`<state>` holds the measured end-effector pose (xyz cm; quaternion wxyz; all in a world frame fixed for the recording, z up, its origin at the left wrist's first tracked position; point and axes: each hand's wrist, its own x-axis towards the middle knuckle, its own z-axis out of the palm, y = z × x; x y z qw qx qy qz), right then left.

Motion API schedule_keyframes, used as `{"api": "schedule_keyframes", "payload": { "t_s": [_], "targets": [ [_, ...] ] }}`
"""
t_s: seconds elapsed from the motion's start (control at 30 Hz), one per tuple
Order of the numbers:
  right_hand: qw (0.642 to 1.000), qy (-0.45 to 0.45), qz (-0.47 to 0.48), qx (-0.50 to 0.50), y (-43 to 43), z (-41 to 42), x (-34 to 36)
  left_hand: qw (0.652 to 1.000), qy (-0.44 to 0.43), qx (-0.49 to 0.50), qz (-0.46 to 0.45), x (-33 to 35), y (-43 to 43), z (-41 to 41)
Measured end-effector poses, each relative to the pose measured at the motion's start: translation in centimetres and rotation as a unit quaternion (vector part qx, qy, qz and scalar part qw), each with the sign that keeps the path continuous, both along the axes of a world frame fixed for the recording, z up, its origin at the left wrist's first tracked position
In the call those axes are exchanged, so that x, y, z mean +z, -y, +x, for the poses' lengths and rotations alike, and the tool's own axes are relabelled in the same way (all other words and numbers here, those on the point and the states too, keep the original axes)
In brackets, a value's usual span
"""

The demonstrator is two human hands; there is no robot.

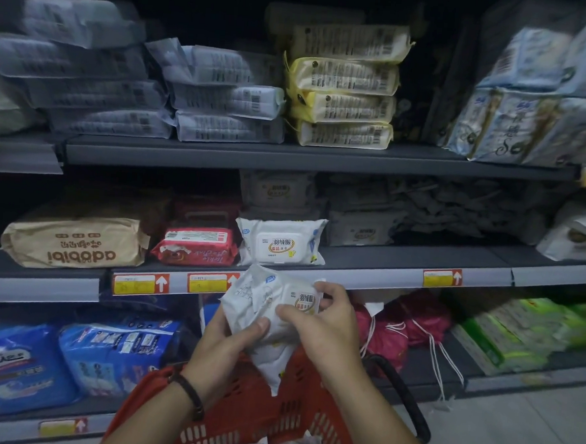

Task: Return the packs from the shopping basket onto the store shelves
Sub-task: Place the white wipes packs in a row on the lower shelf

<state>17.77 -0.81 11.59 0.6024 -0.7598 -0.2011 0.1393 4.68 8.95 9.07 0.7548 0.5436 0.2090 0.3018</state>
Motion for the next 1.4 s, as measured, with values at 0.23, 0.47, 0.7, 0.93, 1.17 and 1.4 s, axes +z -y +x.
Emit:
{"api": "schedule_keyframes", "payload": {
  "t_s": [0.23,0.47,0.7,0.93,1.17,1.4],
  "targets": [
    [0.994,0.103,-0.012,-0.025,2.2,2.3,2.1,0.994,-0.012,-0.053,-0.090,1.5,1.1,2.6],
    [0.976,0.172,-0.021,-0.131,2.0,11.2,3.5,0.995,-0.065,0.056,-0.050,2.6,2.2,8.8],
    [0.956,0.237,-0.029,-0.170,0.1,17.9,2.1,0.985,-0.095,0.142,-0.007,1.7,0.9,9.8],
    [0.948,0.260,-0.052,-0.173,-3.3,19.6,0.4,0.987,-0.067,0.140,-0.034,3.1,1.5,10.3],
    [0.971,0.210,-0.025,-0.114,-0.8,22.0,1.8,0.991,-0.031,0.121,-0.057,3.9,3.1,11.2],
    [1.000,0.014,0.018,0.020,5.9,23.1,3.9,0.985,0.043,0.103,-0.134,5.0,5.2,15.3]
  ]
}}
